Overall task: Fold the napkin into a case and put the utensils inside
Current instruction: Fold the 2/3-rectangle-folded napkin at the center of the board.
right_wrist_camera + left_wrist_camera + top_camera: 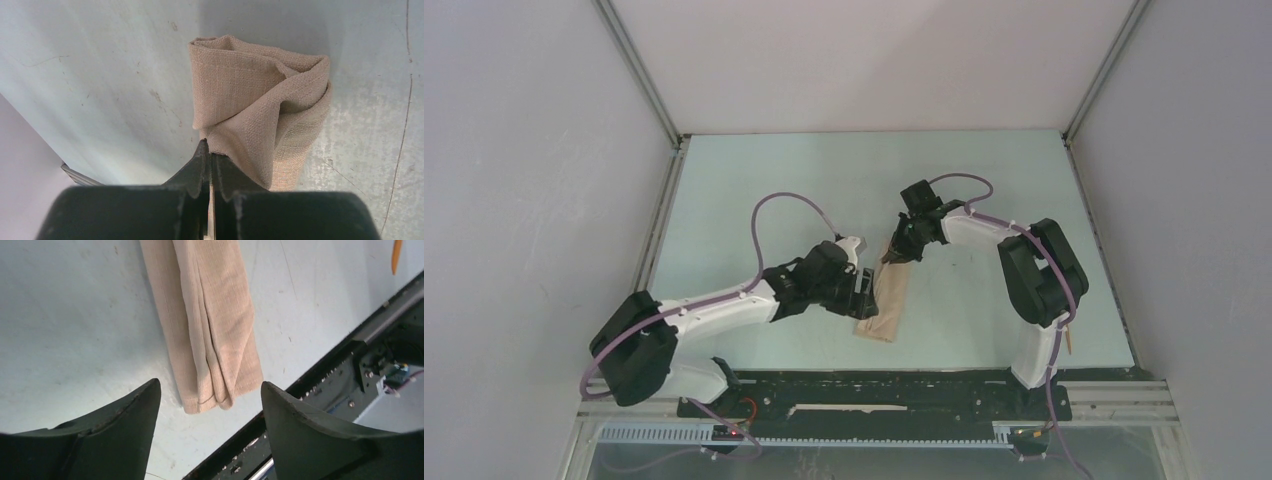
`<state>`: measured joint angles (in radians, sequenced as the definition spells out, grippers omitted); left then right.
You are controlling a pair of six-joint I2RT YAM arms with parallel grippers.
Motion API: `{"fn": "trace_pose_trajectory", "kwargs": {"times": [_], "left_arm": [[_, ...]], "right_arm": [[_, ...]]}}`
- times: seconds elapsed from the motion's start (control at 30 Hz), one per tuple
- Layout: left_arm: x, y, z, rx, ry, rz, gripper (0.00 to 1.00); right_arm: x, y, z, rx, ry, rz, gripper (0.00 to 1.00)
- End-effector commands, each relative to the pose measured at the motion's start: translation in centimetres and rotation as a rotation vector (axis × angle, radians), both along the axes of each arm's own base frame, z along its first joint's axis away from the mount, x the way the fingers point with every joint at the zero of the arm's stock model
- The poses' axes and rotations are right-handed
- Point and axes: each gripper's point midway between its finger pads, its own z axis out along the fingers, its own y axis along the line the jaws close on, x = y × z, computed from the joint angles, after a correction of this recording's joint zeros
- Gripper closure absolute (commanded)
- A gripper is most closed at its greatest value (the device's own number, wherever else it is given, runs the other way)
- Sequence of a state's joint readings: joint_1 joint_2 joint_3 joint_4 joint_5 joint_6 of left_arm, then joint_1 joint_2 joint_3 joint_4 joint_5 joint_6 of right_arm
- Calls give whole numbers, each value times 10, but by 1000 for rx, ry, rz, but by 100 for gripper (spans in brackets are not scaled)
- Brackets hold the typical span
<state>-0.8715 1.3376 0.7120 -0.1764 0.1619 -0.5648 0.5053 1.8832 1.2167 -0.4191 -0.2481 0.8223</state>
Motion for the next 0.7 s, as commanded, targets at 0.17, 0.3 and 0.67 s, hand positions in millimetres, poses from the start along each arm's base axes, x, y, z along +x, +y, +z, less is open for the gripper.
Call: {"fn": "trace_pose_trajectory", "kwargs": {"times": [0.17,0.3,0.67], "left_arm": [[24,1,-9,295,-135,75,23],[20,-11,-15,298,-131,48,27],[12,-13,-38,297,-73,35,66]], "right_arm": [[18,9,14,38,-49,-31,100],[18,9,14,35,-53,-29,100],[12,13,23,37,-107,82,79]]}}
